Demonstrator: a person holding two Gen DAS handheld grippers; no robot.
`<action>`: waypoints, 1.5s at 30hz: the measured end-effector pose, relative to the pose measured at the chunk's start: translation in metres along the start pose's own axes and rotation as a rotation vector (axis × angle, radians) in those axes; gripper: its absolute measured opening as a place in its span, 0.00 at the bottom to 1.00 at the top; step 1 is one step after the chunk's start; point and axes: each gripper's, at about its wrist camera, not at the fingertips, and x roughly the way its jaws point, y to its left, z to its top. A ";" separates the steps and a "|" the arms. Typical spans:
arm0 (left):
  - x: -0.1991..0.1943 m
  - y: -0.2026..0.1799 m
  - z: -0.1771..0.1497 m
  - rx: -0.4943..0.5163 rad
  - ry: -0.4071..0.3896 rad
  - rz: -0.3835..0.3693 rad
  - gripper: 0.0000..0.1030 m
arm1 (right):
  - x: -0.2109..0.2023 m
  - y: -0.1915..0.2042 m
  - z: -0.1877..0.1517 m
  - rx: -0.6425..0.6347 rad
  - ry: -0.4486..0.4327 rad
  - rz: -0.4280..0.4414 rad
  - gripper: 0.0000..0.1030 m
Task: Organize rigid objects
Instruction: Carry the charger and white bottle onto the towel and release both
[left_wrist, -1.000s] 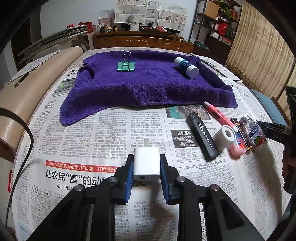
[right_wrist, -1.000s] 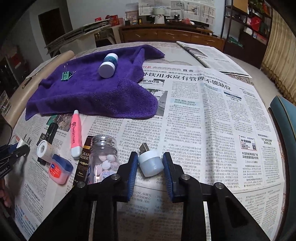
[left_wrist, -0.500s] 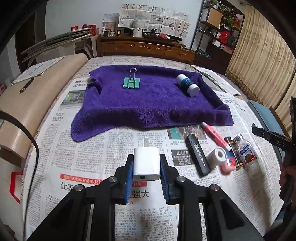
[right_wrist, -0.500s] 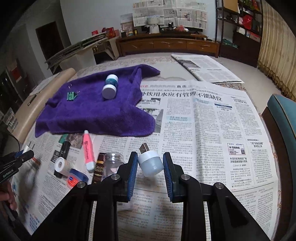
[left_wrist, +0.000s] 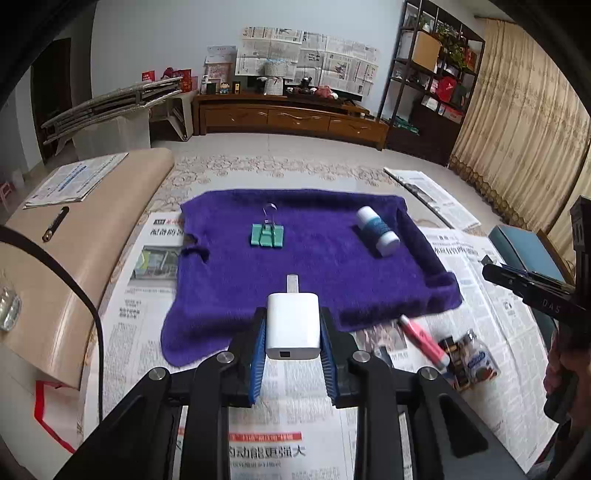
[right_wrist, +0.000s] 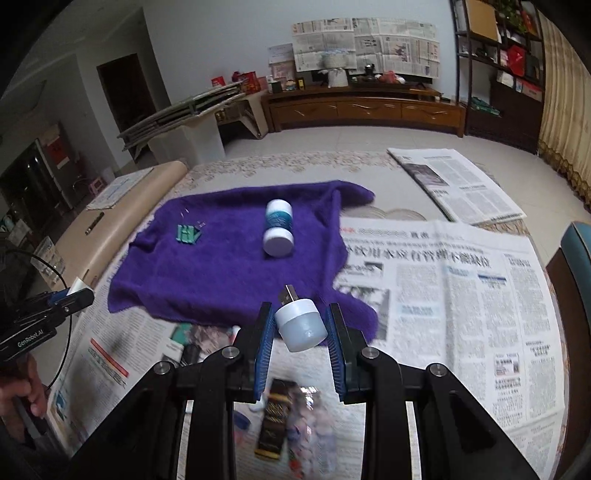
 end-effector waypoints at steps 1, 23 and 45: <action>0.001 0.002 0.006 -0.005 -0.004 -0.003 0.24 | 0.002 0.002 0.004 -0.002 -0.002 0.002 0.27; 0.102 0.023 0.057 -0.036 0.065 0.004 0.24 | 0.084 0.013 0.060 -0.028 0.106 -0.040 0.27; 0.159 0.021 0.044 0.054 0.201 0.046 0.25 | 0.149 0.029 0.036 -0.209 0.279 -0.059 0.27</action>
